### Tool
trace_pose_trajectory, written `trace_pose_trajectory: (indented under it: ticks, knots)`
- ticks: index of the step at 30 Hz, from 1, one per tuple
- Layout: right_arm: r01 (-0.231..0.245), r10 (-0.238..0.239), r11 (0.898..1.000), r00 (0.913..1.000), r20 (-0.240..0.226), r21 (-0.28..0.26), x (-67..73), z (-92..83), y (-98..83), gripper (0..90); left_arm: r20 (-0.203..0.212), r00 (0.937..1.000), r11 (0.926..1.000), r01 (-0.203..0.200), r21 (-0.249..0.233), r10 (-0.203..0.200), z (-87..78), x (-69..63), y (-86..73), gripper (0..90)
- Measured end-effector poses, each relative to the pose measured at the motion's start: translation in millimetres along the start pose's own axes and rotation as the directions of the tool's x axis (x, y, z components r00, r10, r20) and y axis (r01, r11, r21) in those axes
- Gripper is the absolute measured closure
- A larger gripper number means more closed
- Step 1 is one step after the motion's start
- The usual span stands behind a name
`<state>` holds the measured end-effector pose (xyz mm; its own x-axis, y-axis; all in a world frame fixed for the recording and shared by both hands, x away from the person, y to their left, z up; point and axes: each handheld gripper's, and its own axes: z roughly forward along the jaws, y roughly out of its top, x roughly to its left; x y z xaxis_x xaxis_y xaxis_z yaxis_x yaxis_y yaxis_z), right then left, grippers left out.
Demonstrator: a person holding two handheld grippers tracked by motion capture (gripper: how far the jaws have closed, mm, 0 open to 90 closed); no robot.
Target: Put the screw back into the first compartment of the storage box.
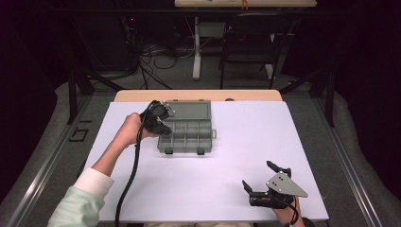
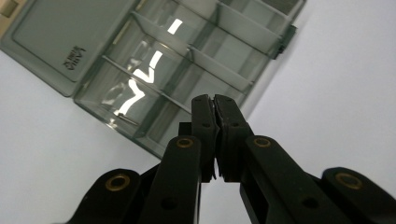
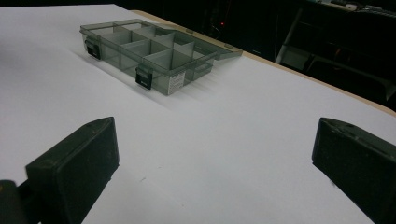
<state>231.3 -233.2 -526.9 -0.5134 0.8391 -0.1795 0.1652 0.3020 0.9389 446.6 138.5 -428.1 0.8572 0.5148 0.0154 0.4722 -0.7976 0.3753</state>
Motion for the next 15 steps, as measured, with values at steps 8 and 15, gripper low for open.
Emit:
trace_pose_trajectory:
  ticks: [8,15]
  knots:
    - [-0.001,0.001,1.000,1.0000,-0.008,0.008,-0.2,-0.8,0.1,0.0,-0.025,0.9983,0.9984,0.054,0.017,-0.054,11.2,21.7,4.8,87.7]
    - [0.003,-0.002,1.000,0.9998,-0.019,0.024,-0.8,-2.4,0.6,0.0,-0.038,0.9941,0.9947,0.103,0.012,-0.102,23.7,36.3,4.5,87.7]
